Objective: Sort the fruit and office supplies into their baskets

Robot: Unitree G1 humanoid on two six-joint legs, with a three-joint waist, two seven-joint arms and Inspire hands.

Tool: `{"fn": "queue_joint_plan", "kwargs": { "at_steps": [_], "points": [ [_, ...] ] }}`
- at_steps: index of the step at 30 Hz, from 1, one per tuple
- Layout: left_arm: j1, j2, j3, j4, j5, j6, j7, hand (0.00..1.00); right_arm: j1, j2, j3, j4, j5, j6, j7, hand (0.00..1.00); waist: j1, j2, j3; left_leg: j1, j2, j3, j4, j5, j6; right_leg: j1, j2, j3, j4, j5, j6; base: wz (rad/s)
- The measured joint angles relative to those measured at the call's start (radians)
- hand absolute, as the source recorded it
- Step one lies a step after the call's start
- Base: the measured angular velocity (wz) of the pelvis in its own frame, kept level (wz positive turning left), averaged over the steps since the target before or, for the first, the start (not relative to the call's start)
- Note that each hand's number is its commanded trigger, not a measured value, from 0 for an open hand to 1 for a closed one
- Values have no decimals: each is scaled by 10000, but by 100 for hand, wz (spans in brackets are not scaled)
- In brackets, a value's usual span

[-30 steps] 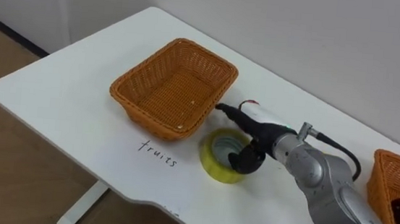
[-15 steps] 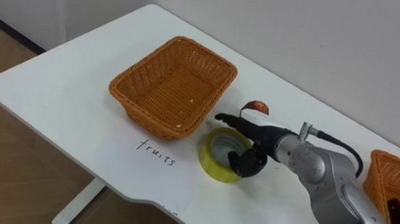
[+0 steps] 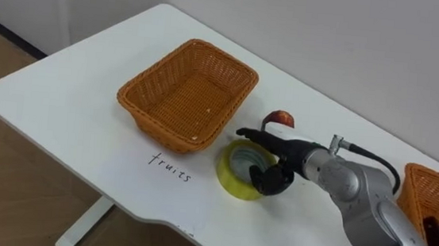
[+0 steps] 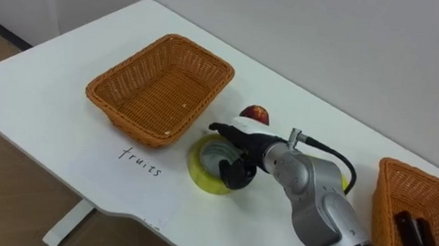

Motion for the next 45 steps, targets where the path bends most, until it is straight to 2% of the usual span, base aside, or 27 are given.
{"fn": "queue_joint_plan", "kwargs": {
  "at_steps": [3,4,5,6,8,11,15,18,23,45],
  "points": [
    [8,0,-6,2,0,0,-3,0,0,2,0,33,-17,5,127,0,11,17,6,34,17,-5,-4,-2,-3,5,7,-21,13,4,-5,0],
    [10,0,-6,2,0,0,-5,0,0,2,1,47,-17,6,162,6,10,23,10,44,19,-6,-4,-3,-4,6,8,-29,14,5,-6,0],
    [10,-1,-8,1,0,0,-6,0,0,2,3,76,-29,15,215,18,17,39,8,60,21,-10,-11,-3,-5,0,10,-30,15,5,-6,0],
    [12,-1,-21,1,1,1,-6,0,1,3,16,93,-31,38,245,56,26,61,-1,74,22,-9,-12,-4,-6,4,9,-32,18,5,-6,0],
    [16,-1,-20,11,7,6,-7,0,1,5,45,99,-48,97,326,100,46,91,-13,91,21,-18,-16,-4,-6,22,8,-41,31,5,-6,0],
    [23,-12,3,22,13,36,-7,0,-43,91,-94,274,-52,163,194,100,124,112,-24,97,19,-16,-26,-3,-7,28,6,-46,30,5,-6,0],
    [20,-26,8,23,18,65,-26,0,-394,243,-194,681,-41,487,171,100,375,109,-26,118,9,-23,-68,-4,-5,40,0,-55,22,4,-5,0],
    [-59,-26,90,21,19,67,-31,0,-466,303,86,1156,-69,540,108,100,617,61,-24,123,10,-34,-105,-4,-4,32,-3,-77,18,3,-3,1],
    [-112,-25,104,103,21,120,-53,0,-494,444,153,1448,-255,660,87,100,729,35,-29,107,11,-60,-119,-5,-2,30,-1,-103,20,3,-2,1],
    [-209,-10,158,407,21,136,-246,0,-494,443,162,1588,-153,739,111,100,827,-51,-35,118,12,-63,-56,-5,-3,53,3,-104,21,4,-2,0]
  ]
}}
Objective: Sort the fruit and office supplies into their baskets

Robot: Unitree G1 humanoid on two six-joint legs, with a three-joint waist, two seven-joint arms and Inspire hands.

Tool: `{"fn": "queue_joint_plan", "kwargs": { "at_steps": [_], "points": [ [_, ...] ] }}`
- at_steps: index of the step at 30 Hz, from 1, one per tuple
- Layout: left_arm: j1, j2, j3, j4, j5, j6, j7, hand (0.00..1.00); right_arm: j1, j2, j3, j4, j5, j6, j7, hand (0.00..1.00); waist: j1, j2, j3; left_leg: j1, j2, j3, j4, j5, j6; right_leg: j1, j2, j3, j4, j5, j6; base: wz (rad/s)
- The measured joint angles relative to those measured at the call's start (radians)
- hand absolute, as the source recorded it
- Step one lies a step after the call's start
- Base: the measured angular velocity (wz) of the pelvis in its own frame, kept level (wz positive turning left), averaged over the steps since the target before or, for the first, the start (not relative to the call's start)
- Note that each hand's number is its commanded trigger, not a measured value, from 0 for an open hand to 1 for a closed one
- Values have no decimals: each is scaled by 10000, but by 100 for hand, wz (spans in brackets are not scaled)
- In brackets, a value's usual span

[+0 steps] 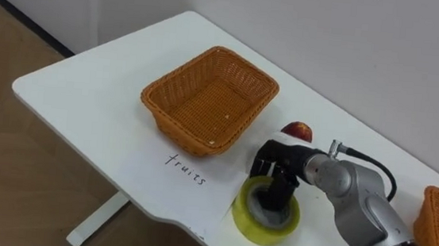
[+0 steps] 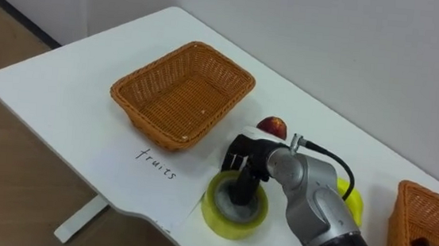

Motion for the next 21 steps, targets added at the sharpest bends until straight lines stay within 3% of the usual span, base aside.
{"fn": "queue_joint_plan", "kwargs": {
  "at_steps": [4,8,15,18,21],
  "points": [
    [-14,20,12,-4,-10,-32,-2,0,93,-34,-82,66,97,-120,-142,100,-40,5,0,13,-1,26,10,-1,1,-18,3,102,2,2,-1,-3],
    [-121,44,225,66,-8,-203,99,0,481,-347,-164,-372,344,-551,-276,100,-144,64,-3,7,2,60,9,-5,5,-23,4,137,0,7,2,0],
    [-69,41,537,45,-11,-571,363,0,1929,-1070,-821,-2037,917,-1180,286,100,-1099,352,-39,25,29,262,-22,-7,12,-43,0,237,14,12,5,-6],
    [-55,29,705,28,-18,-799,592,0,2314,-1528,-1081,-2387,913,-1220,432,100,-1397,407,-36,91,50,424,-31,-8,16,-67,2,399,35,33,-8,-19],
    [-20,-1,844,8,-2,-895,709,0,2358,-1631,-1555,-2445,853,-1304,473,100,-1662,442,-13,182,79,585,-57,-16,32,-107,1,560,119,33,-7,-20]
  ]
}}
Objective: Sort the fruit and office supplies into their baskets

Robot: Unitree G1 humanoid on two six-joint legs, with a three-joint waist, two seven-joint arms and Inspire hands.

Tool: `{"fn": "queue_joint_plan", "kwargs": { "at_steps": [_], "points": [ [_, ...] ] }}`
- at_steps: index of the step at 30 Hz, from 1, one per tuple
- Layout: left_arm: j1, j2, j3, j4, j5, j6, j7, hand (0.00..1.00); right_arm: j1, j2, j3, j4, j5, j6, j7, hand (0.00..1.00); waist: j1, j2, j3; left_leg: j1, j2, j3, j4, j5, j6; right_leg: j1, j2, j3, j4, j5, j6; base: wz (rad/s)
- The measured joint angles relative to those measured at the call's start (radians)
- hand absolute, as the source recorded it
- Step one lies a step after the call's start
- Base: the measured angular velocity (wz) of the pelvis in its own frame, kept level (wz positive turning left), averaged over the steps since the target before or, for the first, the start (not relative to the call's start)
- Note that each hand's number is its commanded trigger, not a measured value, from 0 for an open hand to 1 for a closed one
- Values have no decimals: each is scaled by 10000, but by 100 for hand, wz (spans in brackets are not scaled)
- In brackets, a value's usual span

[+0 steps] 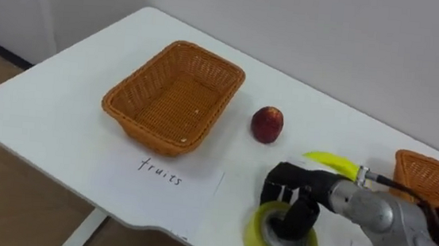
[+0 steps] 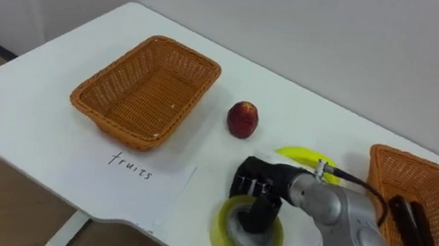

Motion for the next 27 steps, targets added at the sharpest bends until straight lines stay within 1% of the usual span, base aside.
{"fn": "queue_joint_plan", "kwargs": {
  "at_steps": [1,3,6,7,9,10,12,14,16,20,27],
  "points": [
    [2,-14,32,-10,-6,-83,33,0,8,-20,-303,-110,5,-57,-13,100,-60,21,-2,2,14,113,-54,-2,3,-89,6,139,53,0,0,-21],
    [20,-14,29,4,-12,-270,123,0,7,-206,-725,-319,125,-295,-84,100,-287,37,4,59,8,193,-102,0,9,-92,-4,219,57,8,4,-17],
    [41,-36,24,10,-19,-376,371,0,8,-228,-1062,-517,401,-391,-320,100,-401,74,-10,200,44,353,-181,-1,11,-39,32,434,50,15,4,-16],
    [51,-64,26,5,-17,-378,447,0,9,-227,-1110,-596,398,-441,-369,100,-441,95,-11,202,44,352,-175,-1,11,-35,33,447,50,18,6,-6],
    [73,-236,25,-9,-19,-401,647,0,8,-228,-1359,-1028,397,-588,-580,100,-565,264,1,231,43,394,-171,-1,12,-49,44,545,44,34,19,-6],
    [76,-272,26,-10,-22,-412,686,0,8,-228,-1402,-1146,388,-588,-654,100,-574,309,2,247,44,404,-181,-1,12,-53,50,576,44,34,19,-11],
    [164,-325,26,-16,-17,-527,747,0,12,-225,-1589,-1594,390,-707,-862,100,-610,470,-13,328,60,434,-281,-1,13,-19,75,665,43,35,18,-6],
    [312,-354,8,-16,-16,-666,897,0,10,-221,-1752,-1886,393,-767,-993,100,-660,565,-17,387,69,435,-295,-1,13,37,82,668,42,34,19,0],
    [452,-377,-17,-16,-18,-676,992,0,-27,-170,-1910,-1965,384,-876,-1208,100,-756,612,-9,418,72,432,-273,-1,12,72,82,659,33,34,19,2],
    [777,-398,-29,-15,-22,-681,1086,0,-27,-69,-2141,-1976,397,-919,-1660,100,-894,618,-11,414,69,443,-253,-1,13,73,74,663,25,33,20,0],
    [801,-406,-29,25,-78,-701,1102,0,-42,-61,-2602,-1978,448,-1098,-2653,100,-1023,614,-13,350,43,429,-114,-3,16,90,58,667,5,27,22,0]
  ]
}}
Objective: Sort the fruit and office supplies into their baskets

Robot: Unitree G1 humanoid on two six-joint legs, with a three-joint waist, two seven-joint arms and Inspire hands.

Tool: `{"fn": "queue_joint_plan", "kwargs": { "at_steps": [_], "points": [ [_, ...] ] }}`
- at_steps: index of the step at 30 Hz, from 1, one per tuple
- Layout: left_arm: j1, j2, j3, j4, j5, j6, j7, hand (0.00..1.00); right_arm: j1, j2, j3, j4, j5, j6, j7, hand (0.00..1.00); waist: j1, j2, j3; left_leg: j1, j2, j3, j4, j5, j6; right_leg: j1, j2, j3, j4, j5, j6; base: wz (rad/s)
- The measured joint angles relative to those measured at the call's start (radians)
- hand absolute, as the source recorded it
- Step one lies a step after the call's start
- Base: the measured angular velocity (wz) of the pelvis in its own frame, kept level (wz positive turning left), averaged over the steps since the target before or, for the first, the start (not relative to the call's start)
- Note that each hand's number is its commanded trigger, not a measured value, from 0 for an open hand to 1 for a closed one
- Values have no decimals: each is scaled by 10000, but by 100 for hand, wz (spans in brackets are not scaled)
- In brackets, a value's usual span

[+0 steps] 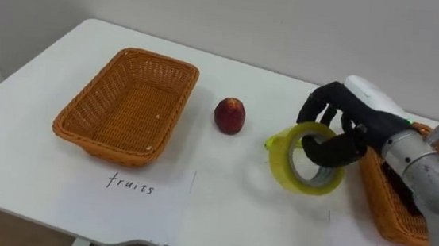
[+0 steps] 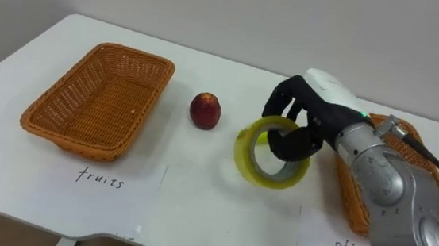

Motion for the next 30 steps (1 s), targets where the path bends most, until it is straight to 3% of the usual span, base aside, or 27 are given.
{"fn": "queue_joint_plan", "kwargs": {
  "at_steps": [14,22,28,30],
  "points": [
    [-42,16,6,31,-151,-2,35,0,-306,-27,-462,937,1262,-65,-2189,100,-119,-5,-5,-25,-25,-31,-79,-16,26,-28,-12,-38,-117,-14,13,0],
    [-87,8,42,-36,-146,-2,-84,0,-420,-35,-634,1246,1265,-65,-2677,100,-311,1,-63,-46,-21,-10,-152,-14,25,-125,-21,-25,-106,-18,20,0],
    [-94,-78,424,-37,-141,3,-252,0,-514,-668,-1140,1376,1978,-81,-2895,100,-554,-59,-84,-166,-24,5,-149,-14,25,-181,-32,-31,-108,-16,22,0],
    [-80,-79,432,-29,-140,33,-256,0,-875,-882,-1189,1939,2066,-139,-2908,100,-633,-78,-81,-129,30,210,-151,-15,25,-204,9,89,-127,-12,18,-13]
  ]
}}
